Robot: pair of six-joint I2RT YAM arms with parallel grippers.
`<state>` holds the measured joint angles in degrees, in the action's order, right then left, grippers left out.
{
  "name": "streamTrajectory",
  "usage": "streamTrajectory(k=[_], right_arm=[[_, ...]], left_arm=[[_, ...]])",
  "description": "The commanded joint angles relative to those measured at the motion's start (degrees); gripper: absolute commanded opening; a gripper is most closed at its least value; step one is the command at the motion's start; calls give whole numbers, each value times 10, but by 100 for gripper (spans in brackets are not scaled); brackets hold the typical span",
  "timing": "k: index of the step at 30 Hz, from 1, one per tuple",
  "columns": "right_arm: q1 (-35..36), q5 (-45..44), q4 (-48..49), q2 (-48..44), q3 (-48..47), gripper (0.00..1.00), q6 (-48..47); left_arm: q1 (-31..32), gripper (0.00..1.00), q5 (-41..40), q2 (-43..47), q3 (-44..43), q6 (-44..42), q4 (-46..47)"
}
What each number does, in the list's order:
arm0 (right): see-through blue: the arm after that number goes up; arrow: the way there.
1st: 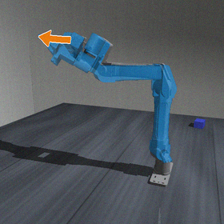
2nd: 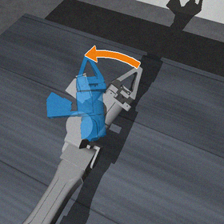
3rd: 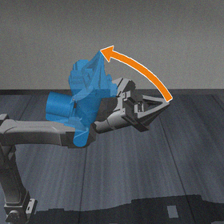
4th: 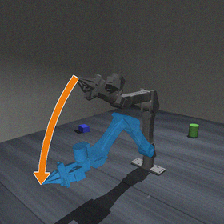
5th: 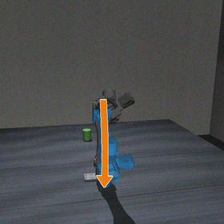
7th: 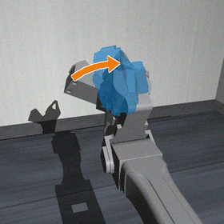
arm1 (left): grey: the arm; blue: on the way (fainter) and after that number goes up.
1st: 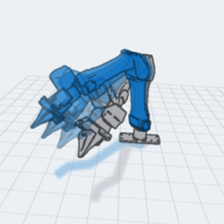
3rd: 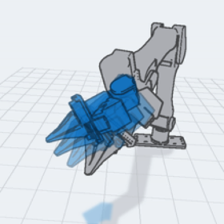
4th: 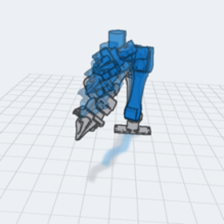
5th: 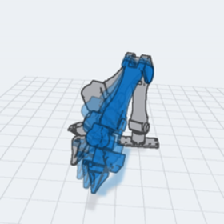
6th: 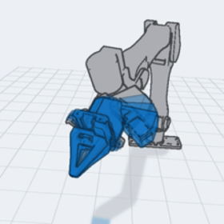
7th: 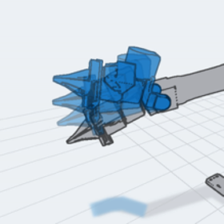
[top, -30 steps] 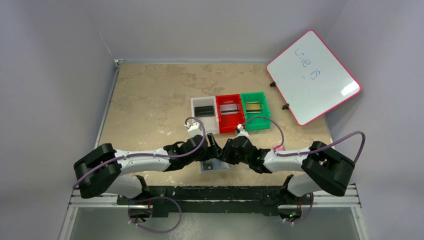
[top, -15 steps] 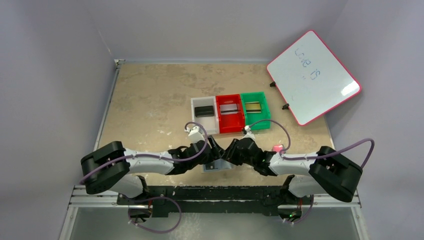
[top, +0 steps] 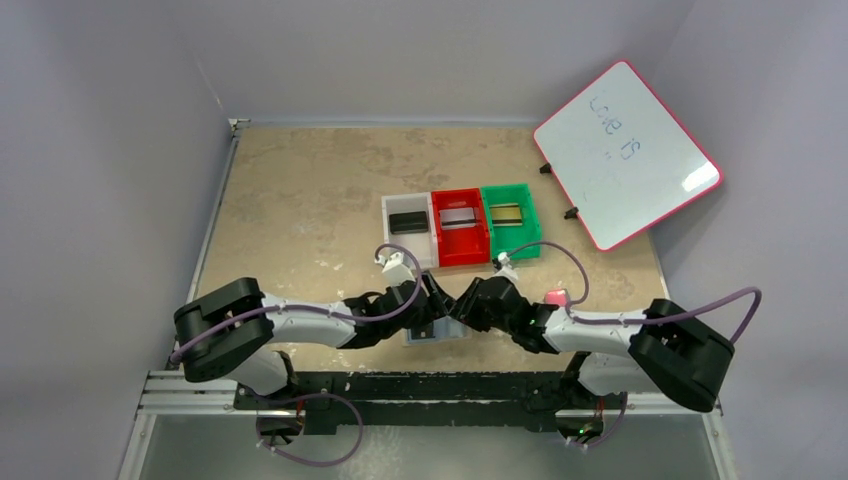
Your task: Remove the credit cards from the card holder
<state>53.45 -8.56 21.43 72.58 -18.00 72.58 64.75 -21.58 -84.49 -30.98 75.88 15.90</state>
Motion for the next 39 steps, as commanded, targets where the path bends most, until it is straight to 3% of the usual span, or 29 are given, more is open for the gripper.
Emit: streamTrajectory(k=[1, 11, 25, 35, 39], right_arm=[[-1, -39, -32, -38, 5, 33, 16], [-2, -109, -169, -168, 15, 38, 61], [-2, -191, -351, -445, 42, 49, 86], [-1, -199, -383, -482, 16, 57, 68], [-2, -199, -392, -471, -1, 67, 63]], left_arm=[[8, 64, 18, -15, -29, -8, 23], [12, 64, 55, -51, -62, -24, 46], [30, 63, 111, -116, -113, -33, 83], [37, 64, 145, -159, -143, -40, 50], [37, 64, 130, -177, -148, -33, 18]])
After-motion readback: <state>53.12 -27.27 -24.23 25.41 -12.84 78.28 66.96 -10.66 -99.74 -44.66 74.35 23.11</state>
